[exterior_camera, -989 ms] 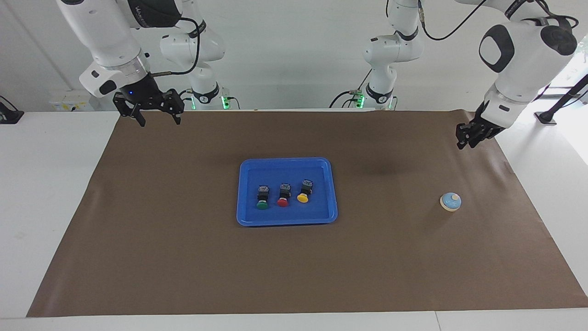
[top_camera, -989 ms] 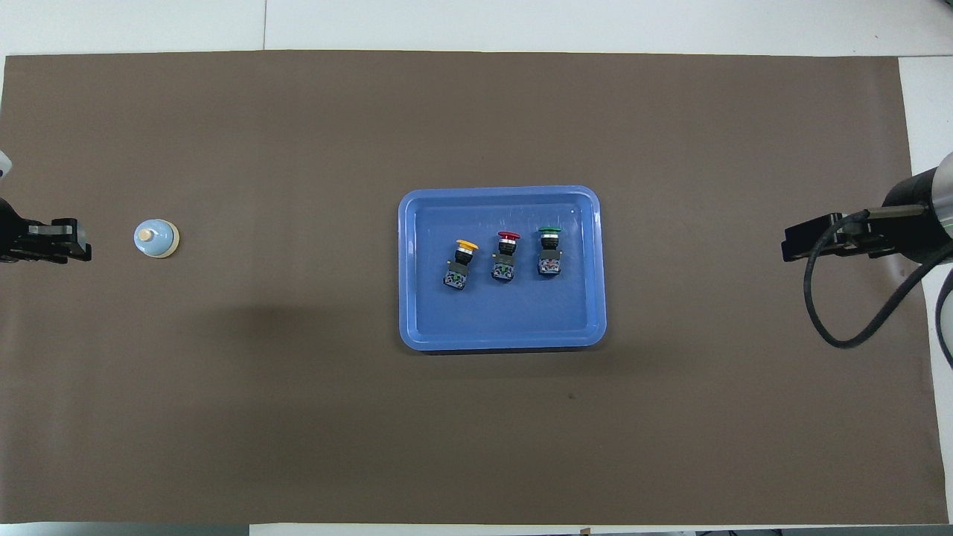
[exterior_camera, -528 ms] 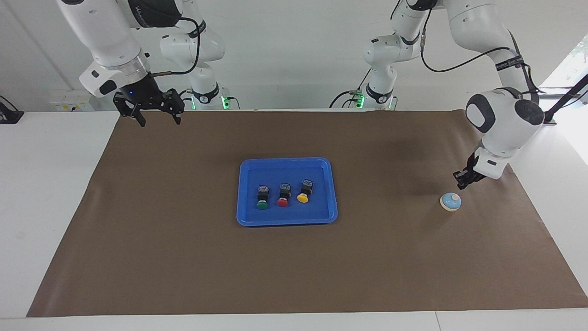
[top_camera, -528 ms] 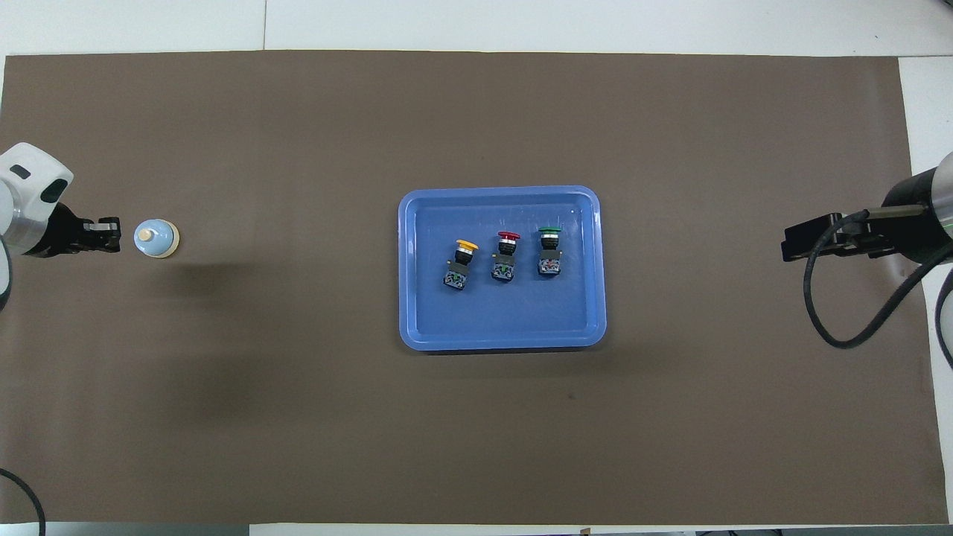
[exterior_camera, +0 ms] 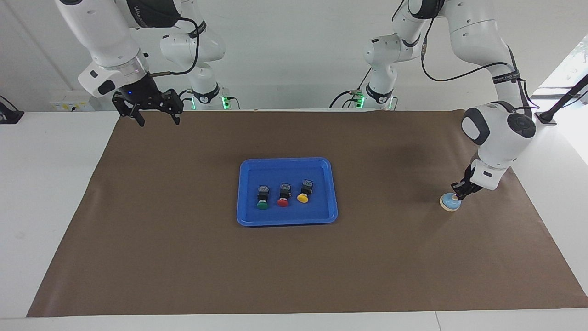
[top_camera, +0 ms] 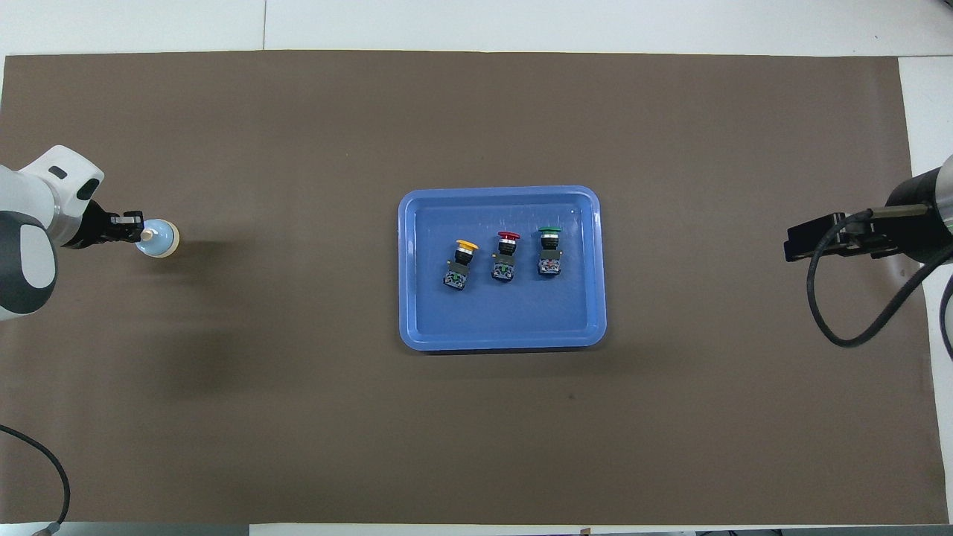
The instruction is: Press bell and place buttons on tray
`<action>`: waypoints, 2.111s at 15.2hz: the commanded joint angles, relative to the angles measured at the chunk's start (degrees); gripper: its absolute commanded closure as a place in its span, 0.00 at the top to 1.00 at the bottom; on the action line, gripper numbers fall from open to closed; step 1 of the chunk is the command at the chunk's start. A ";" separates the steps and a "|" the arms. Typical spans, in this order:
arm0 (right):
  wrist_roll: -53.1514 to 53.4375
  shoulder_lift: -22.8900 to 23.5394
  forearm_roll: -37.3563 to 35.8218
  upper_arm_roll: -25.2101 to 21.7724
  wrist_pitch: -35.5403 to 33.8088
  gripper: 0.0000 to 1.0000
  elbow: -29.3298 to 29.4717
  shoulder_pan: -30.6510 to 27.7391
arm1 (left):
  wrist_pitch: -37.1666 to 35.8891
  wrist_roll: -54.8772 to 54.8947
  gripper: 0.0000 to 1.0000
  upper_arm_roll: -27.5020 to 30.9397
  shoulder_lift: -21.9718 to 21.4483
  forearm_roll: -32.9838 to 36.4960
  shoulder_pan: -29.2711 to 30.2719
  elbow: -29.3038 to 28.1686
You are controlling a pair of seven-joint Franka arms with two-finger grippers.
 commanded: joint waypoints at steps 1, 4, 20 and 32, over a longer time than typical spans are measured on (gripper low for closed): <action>-1.39 -0.30 1.47 0.34 -0.67 1.00 -0.01 -1.06 | -12.77 -0.49 0.16 -0.46 -0.51 -0.12 -0.69 7.96; -1.39 -0.30 1.47 0.34 -0.67 1.00 -0.01 -1.06 | -24.48 -0.84 1.00 -0.55 -6.03 -0.12 -3.23 11.33; -1.31 -0.30 1.38 0.16 -0.58 1.00 -0.01 -1.32 | -37.52 -0.22 1.00 -0.81 -18.09 -0.03 -5.53 9.92; -1.39 -0.30 1.38 0.16 -0.67 1.00 -0.01 -1.15 | -41.30 -0.84 1.00 -0.81 -14.49 -2.41 -5.62 19.68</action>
